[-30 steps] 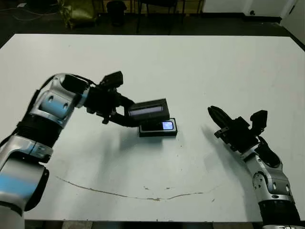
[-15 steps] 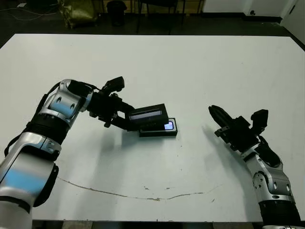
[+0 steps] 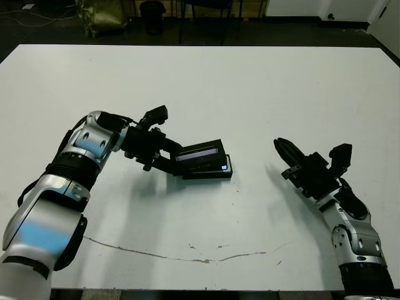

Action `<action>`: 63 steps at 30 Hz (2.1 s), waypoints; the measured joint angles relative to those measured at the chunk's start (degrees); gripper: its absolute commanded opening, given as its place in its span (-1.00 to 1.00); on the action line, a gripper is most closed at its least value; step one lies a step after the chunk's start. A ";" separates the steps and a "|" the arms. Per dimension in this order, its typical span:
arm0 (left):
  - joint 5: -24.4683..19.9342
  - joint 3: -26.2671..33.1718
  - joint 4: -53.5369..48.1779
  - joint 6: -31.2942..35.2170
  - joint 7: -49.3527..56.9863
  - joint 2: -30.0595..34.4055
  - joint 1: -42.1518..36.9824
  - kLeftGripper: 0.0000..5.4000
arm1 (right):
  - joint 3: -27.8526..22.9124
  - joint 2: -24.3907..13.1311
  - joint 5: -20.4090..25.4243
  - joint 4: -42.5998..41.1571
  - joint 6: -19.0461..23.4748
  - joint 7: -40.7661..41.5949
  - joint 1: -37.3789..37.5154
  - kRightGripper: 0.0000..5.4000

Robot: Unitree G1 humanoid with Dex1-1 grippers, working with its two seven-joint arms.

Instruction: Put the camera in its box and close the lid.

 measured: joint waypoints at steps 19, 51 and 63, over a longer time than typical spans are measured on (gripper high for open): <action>2.88 -0.49 0.49 -0.80 2.20 -2.23 -0.12 -0.06 | -0.29 0.29 0.32 0.70 -0.59 0.28 0.11 -1.00; 7.20 -2.04 2.44 -2.51 3.49 -5.25 -1.83 -0.06 | -0.38 0.60 1.04 -0.72 0.73 -0.16 1.28 -1.00; 9.00 -3.13 1.50 -1.43 4.61 -6.06 -1.96 -0.06 | -0.79 0.69 1.78 -0.21 0.72 0.43 1.33 -1.00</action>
